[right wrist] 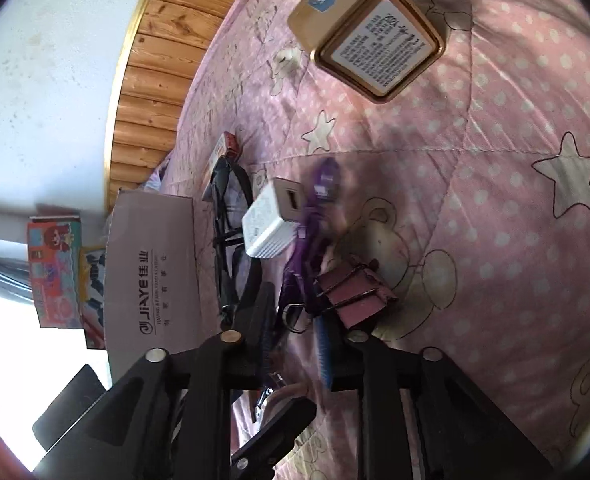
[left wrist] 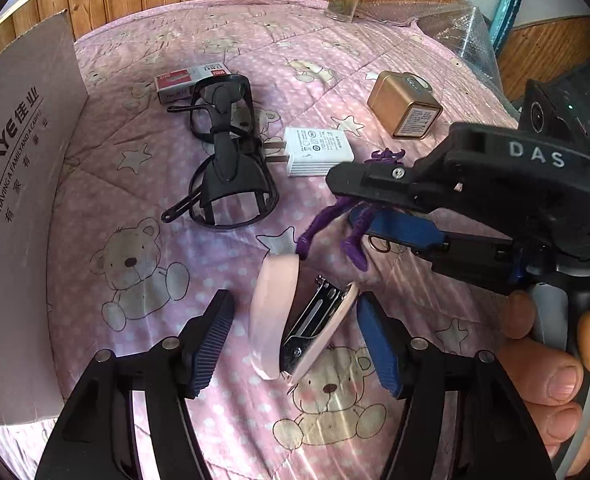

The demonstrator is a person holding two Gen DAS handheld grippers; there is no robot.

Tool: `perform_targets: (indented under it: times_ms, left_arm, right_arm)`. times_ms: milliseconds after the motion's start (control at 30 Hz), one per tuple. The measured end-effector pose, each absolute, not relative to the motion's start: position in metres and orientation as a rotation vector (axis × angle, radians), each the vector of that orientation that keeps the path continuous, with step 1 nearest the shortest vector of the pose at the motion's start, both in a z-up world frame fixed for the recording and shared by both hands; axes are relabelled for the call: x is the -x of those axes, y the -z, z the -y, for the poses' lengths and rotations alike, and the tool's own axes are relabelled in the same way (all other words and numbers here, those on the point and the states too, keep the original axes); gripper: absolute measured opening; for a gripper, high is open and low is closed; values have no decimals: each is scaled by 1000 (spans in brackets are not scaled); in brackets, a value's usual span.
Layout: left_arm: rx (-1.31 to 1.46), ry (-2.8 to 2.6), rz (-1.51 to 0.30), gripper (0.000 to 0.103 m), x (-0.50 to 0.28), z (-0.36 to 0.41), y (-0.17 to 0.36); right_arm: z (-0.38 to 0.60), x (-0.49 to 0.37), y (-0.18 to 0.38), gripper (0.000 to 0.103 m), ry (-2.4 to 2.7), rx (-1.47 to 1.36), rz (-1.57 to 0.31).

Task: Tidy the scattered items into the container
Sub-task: 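Grasp the pink stapler with the left tool while the right tool grasps the purple figure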

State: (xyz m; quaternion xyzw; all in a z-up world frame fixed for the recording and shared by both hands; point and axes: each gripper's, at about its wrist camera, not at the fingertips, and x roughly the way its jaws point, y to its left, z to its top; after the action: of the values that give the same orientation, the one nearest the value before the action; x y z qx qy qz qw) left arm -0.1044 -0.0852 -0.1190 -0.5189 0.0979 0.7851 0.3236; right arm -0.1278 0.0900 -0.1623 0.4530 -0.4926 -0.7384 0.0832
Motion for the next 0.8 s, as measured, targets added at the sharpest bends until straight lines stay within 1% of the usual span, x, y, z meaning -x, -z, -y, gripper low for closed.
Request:
perform_targets:
  times_ms: [33,133,200,267,333,367,433,533,633,800]
  left_arm:
    - [1352,-2057,-263,67,104,84,119]
    - [1318,-2063,-280,52,104,82,119]
    - [1315,-2060,-257,51,107,84,120]
    - [1310,-2061,-235,50,107,87,120]
    - [1306,-2070,-224,49,105,89,119]
    - [1306,-2075,-219,49,104,91,118]
    - [1307,-2081,-201,49,103,95,115]
    - [1303,-2085,-167,48,104,103,106]
    - [1308,-2091,-138,48,104,113,98]
    - [1304,-2126,-90,47,104,132,86]
  right_arm:
    - [-92,129,165,15,2183,-1345,1493]
    - [-98,131,170,16,2117,-1342,1572]
    - [-100,131,173,17,2081,-1342,1628]
    - [-100,135,173,19,2076,-1346,1640]
    - [-95,141,168,19,2110,-1357,1580]
    - [-92,143,164,15,2132,-1365,1539]
    - [-85,144,151,12,2157,-1337,1468]
    - [-73,142,128,12,2204,-1306,1342]
    - [-61,137,113,12,2220,-1294,1257]
    - [-57,124,101,12,2272,-1295,1184]
